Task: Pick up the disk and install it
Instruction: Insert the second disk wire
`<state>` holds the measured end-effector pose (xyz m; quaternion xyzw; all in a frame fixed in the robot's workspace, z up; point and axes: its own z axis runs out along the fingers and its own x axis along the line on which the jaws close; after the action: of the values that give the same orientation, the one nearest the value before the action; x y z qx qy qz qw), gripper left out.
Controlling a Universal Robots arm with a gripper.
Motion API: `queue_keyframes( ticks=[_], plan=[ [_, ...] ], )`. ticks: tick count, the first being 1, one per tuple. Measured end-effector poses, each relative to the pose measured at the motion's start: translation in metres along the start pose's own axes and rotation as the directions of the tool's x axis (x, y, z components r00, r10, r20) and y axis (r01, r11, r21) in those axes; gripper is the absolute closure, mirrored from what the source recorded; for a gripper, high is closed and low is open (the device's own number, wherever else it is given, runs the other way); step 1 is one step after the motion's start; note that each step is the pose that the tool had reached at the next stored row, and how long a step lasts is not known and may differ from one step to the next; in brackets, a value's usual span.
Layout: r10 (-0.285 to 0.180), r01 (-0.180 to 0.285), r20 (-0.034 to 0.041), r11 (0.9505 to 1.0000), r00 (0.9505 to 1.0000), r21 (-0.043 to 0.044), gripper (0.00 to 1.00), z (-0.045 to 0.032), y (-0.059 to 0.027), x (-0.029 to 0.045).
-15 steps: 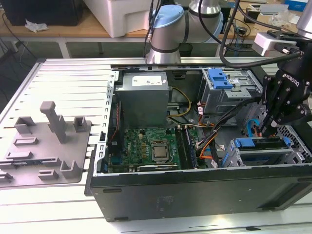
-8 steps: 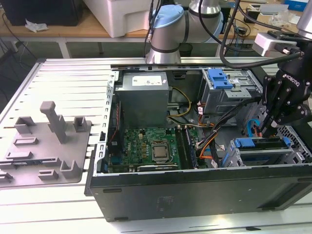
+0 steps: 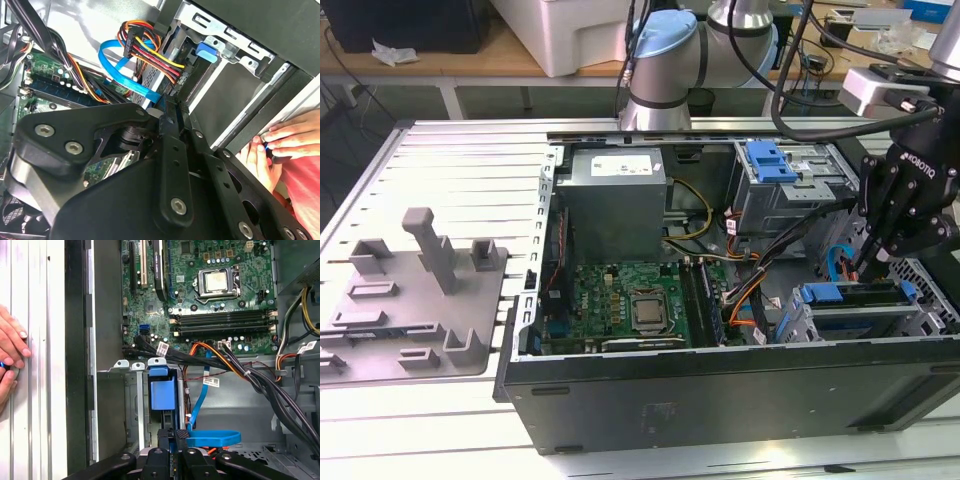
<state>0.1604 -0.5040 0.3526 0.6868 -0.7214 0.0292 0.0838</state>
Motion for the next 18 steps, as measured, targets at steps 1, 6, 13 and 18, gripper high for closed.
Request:
queue_keyframes(
  ticks=[1, 6, 13, 18],
  plan=[
    [0.0, 0.0, 0.0001, 1.0, 1.0, 0.0, 0.84, 0.0002, -0.0001, 0.0],
    [0.0, 0.0, 0.0001, 1.0, 1.0, 0.0, 0.84, 0.0013, -0.0003, -0.0001],
    [0.0, 0.0, 0.0002, 1.0, 1.0, 0.0, 0.84, 0.0029, -0.0005, -0.0003],
    [0.0, 0.0, 0.0001, 1.0, 1.0, 0.0, 0.84, 0.0038, -0.0007, -0.0005]
  ],
)
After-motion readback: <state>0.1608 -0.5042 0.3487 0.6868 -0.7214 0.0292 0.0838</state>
